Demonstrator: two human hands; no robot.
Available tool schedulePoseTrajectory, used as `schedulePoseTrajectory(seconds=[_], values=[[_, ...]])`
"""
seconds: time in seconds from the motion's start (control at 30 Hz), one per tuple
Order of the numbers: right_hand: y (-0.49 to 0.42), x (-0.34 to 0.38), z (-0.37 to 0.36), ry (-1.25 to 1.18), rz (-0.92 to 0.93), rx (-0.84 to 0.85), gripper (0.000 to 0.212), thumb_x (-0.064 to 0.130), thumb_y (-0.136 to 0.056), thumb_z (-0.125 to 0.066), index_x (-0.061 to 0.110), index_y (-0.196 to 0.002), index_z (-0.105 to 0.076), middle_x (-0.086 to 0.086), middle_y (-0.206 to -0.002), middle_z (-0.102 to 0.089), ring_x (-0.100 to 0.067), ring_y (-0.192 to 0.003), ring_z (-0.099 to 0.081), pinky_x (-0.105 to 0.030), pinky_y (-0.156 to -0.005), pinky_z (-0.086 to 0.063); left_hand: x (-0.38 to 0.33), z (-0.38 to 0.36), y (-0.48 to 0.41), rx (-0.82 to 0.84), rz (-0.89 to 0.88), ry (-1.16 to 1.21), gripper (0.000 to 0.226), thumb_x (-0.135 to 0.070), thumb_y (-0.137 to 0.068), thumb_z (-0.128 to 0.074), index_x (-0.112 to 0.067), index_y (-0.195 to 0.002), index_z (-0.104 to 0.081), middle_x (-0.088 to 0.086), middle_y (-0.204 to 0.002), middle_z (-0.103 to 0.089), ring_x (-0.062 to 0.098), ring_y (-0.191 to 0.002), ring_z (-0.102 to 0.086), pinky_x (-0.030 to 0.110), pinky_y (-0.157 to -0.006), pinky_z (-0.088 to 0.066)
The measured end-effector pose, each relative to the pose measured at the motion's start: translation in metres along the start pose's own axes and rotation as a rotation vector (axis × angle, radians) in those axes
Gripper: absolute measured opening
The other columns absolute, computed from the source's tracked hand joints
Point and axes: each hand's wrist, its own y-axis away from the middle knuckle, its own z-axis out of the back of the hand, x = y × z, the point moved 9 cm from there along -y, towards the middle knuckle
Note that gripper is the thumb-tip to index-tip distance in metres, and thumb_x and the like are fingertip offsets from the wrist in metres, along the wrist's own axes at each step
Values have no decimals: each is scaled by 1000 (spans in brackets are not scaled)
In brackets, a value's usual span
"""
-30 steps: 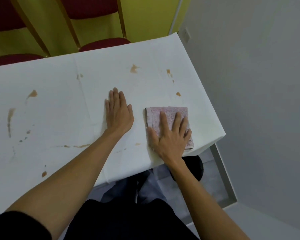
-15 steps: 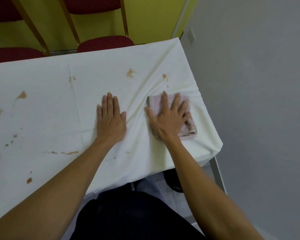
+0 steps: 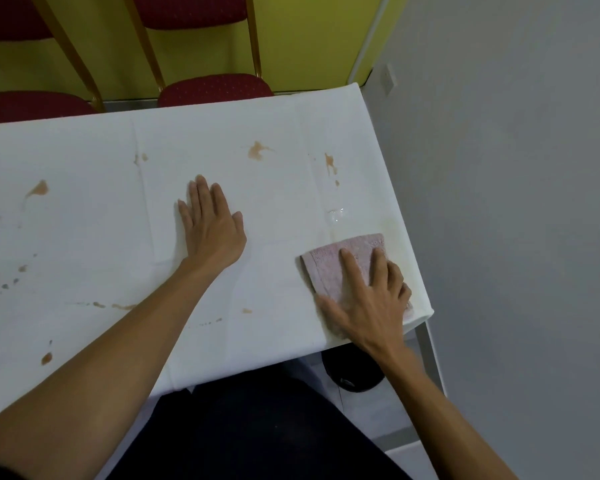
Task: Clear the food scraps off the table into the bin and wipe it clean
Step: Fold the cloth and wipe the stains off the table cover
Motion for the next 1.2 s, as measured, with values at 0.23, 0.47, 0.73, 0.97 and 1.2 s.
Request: schedulePoseTrajectory(seconds=[0.23,0.47,0.73,0.97,1.2], values=[[-34,-8,44,-284,-6,-300,51,24,-92,-57,38,-139,-46,-4,-117,-59,-28,-97,-46,-34,-67,-40,-2,-5,-2,-46,11,36,65,-33,-105,-20,-1,-156,5,17,-163,18,29,-151,19,51,-122,7],[-131,39,41,-163,-95,-86,71,70,-88,-40,40,-151,-24,-10,-159,-25,-46,-135,-30,-58,-105,-30,0,-8,-1,-93,1,24,65,-34,-104,-19,-2,-156,4,17,-164,16,30,-152,18,52,-123,6],[-124,38,28,10,2,-140,53,65,-91,-40,46,-141,-37,-7,-151,-32,-42,-128,-33,-52,-90,-37,2,-9,0,-131,-12,20,64,-36,-105,-15,-3,-157,4,15,-164,15,28,-152,16,50,-123,6],[-87,41,50,-223,77,-230,40,39,-92,-51,41,-132,-51,-6,-120,-54,-27,-90,-39,-34,-66,-43,2,-8,-1,-134,-8,35,64,-36,-105,-16,-4,-157,4,14,-164,15,27,-152,17,49,-123,6],[-120,72,21,-132,129,197,101,92,-69,-41,40,-151,-11,-6,-165,9,-44,-148,15,-70,-112,-1,3,-8,-2,-130,-13,32,64,-36,-104,-17,-4,-157,3,14,-164,15,27,-152,16,49,-123,6]])
